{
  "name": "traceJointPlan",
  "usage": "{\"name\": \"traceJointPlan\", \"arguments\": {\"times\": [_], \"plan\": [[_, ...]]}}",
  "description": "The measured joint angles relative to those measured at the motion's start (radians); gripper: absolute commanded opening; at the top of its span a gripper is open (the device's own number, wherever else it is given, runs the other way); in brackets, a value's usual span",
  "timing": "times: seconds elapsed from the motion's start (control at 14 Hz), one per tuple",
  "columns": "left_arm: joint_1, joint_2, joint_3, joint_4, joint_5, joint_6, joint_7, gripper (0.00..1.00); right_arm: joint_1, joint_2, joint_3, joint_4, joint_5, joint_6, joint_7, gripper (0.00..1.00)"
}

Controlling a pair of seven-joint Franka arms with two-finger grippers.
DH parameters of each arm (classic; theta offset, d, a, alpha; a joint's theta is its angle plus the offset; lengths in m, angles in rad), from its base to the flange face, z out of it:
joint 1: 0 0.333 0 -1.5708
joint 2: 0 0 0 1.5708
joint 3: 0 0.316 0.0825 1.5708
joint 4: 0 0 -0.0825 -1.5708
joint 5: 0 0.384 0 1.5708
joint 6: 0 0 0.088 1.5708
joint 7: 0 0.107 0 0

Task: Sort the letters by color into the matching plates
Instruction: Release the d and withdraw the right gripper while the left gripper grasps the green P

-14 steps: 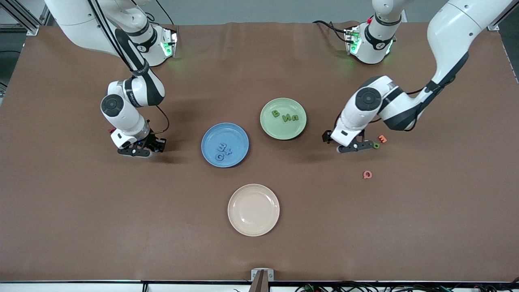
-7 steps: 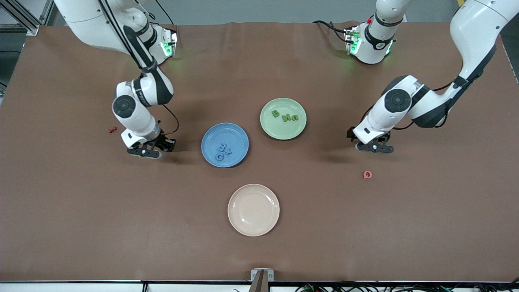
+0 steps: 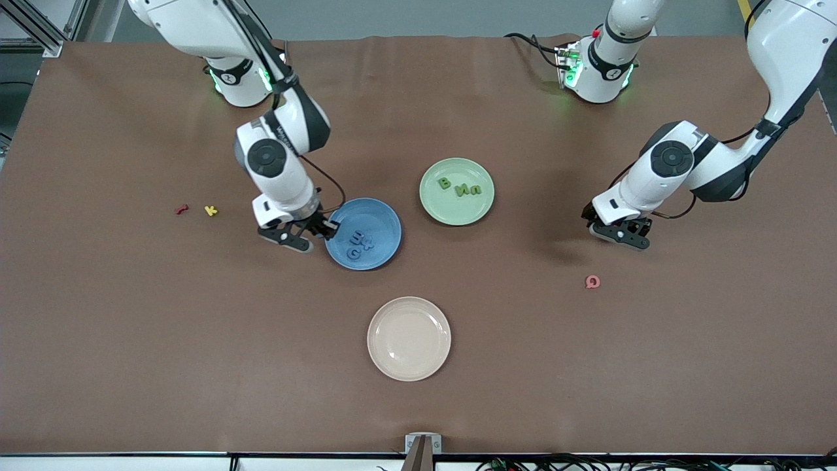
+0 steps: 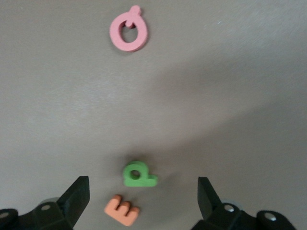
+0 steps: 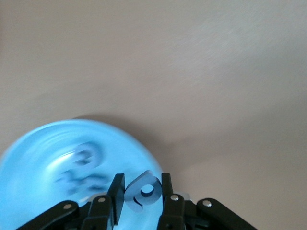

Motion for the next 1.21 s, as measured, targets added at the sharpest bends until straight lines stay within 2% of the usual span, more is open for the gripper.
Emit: {"name": "traceJointPlan", "arguments": {"times": [0.07,0.57,0.79,1.21], "plan": [[0.021,0.017,0.001,-0.002,0.017,0.004,0.021,0.99,0.024,0.000,0.001,0.017,0.000,-0.016,0.036,0.99],[0.052,0.116,0.024,-0.004,0.054,0.040,0.044,0.98,0.048,0.001,-0.007,0.038,0.000,-0.045,0.066,1.00],[0.051,0.121,0.034,-0.004,0.087,0.050,0.043,0.88,0.015,0.000,-0.020,0.098,-0.002,-0.165,-0.017,1.00],[0.047,0.131,0.055,-0.002,0.119,0.056,0.041,0.60,-0.210,-0.021,-0.033,0.259,-0.004,-0.485,-0.442,1.00]]}}
